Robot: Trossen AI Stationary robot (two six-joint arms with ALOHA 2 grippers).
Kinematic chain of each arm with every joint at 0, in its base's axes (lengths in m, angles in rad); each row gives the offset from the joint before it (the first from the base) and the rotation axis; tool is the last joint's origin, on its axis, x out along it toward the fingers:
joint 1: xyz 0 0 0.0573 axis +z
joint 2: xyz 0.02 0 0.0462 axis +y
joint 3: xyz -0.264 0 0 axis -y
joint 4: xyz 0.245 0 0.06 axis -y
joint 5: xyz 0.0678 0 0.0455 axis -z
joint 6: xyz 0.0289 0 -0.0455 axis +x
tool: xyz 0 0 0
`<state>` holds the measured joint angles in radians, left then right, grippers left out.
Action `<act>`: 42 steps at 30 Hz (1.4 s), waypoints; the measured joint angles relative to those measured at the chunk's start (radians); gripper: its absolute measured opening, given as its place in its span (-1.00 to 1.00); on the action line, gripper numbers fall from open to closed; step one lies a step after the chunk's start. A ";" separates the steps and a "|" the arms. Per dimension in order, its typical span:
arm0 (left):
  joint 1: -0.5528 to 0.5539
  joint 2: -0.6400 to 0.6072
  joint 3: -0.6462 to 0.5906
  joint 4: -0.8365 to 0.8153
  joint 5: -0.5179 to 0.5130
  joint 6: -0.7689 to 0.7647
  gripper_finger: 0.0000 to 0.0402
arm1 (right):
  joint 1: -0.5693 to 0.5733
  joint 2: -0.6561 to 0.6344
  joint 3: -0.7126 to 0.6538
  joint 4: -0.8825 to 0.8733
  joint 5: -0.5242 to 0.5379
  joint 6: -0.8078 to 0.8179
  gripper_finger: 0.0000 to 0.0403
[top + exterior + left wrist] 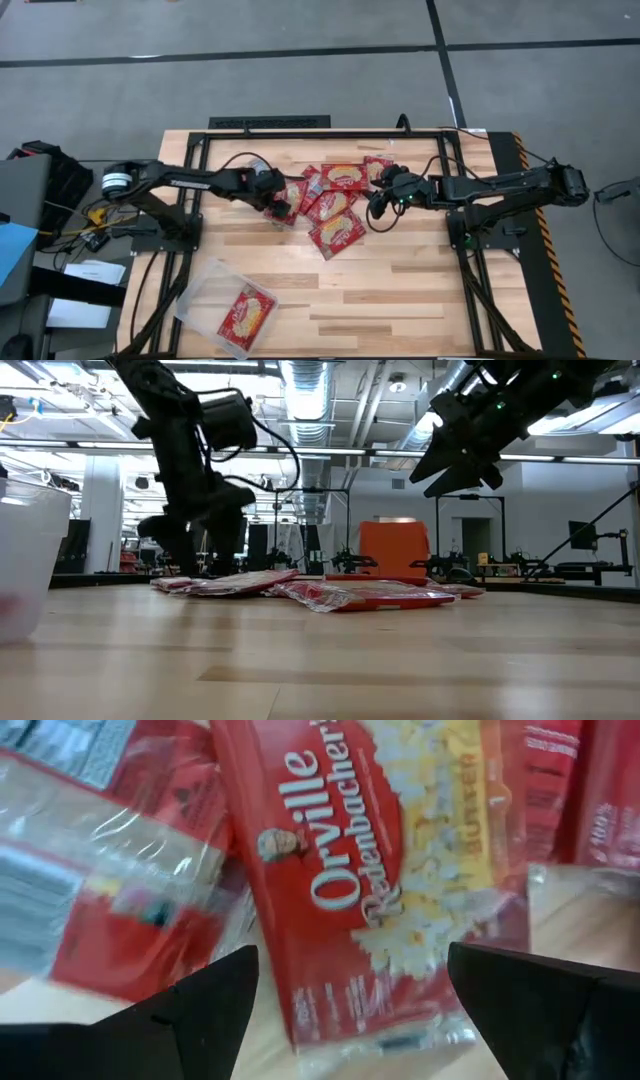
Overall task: Sort popcorn bags into baskets
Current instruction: Put the red popcorn bag into the transparent bin
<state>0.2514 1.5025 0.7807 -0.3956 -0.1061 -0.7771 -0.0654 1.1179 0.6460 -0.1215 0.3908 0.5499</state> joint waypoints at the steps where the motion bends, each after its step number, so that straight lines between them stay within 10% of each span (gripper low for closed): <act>1: 0.000 0.015 0.000 0.017 0.006 0.003 0.56 | 0.000 0.000 0.000 0.000 0.000 0.000 0.29; 18: 0.014 0.154 0.002 0.184 0.155 0.013 0.51 | -0.001 0.000 0.000 -0.005 0.000 -0.001 0.29; 34: 0.020 0.170 -0.052 0.269 0.113 -0.058 -0.90 | -0.003 0.000 0.000 -0.005 0.003 0.000 0.29; 42: 0.016 0.152 -0.035 0.264 0.200 -0.081 -0.98 | -0.003 0.000 0.000 -0.005 0.003 -0.001 0.29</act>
<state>0.2673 1.6548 0.7457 -0.1318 0.0938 -0.8585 -0.0681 1.1182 0.6460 -0.1264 0.3942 0.5487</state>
